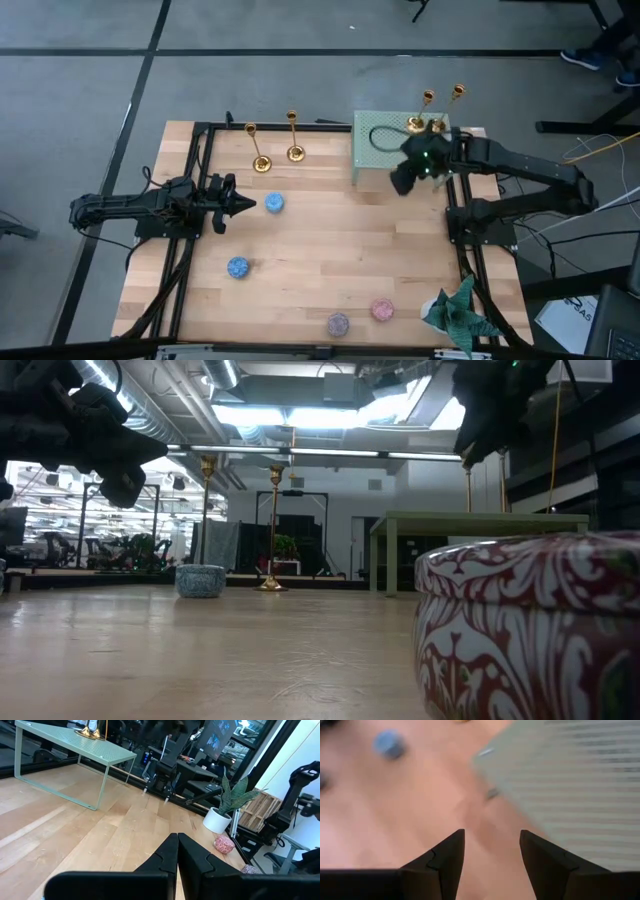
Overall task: Pick & Place candle stick holders
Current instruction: Put the gold pink scented candle on the shelf
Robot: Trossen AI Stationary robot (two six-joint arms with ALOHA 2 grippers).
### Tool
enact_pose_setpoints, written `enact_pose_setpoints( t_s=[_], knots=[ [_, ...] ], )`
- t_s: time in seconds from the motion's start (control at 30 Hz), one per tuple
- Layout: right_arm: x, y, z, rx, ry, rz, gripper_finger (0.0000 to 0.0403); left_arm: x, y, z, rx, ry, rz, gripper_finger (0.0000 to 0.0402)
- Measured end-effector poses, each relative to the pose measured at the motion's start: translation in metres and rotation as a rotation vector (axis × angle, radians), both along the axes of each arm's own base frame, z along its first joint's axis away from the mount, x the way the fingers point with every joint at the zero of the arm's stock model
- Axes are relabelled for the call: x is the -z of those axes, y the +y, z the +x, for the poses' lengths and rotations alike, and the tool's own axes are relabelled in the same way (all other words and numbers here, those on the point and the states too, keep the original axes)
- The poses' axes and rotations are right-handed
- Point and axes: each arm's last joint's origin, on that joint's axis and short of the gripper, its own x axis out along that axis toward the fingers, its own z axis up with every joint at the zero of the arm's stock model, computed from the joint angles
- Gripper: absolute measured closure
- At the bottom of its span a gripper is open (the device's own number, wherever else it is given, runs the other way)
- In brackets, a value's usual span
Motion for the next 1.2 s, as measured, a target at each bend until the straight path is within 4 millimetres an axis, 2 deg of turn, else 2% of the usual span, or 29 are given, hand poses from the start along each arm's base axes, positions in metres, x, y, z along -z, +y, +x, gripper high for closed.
enact_pose_setpoints(
  t_s=[0.2,0.33,0.6,0.8,0.93,1.07,1.2],
  knots=[
    [0.006,0.036,0.013,-0.346,0.035,0.016,0.0209,0.000,0.000,0.000,0.000,0.000,0.000,0.0396],
    [0.016,0.057,0.023,-0.506,0.079,0.054,0.0209,0.000,0.000,0.000,0.000,-0.001,0.000,0.0396],
    [0.041,0.097,0.046,-0.708,0.167,0.115,0.0209,0.000,0.000,0.000,0.000,0.000,0.000,0.0396],
    [0.050,0.121,0.059,-0.703,0.235,0.165,0.0206,0.000,0.000,0.000,0.000,0.000,0.000,0.0396],
    [0.051,0.137,0.068,-0.719,0.253,0.188,0.0173,0.000,0.000,0.000,0.000,0.000,0.000,0.0396],
    [0.051,0.152,0.076,-0.676,0.273,0.221,0.0115,0.000,0.000,0.000,0.000,0.000,0.000,0.0396],
    [0.054,0.176,0.084,-0.686,0.295,0.239,0.0057,0.000,0.000,0.000,0.000,0.000,0.000,0.0396]
  ],
)
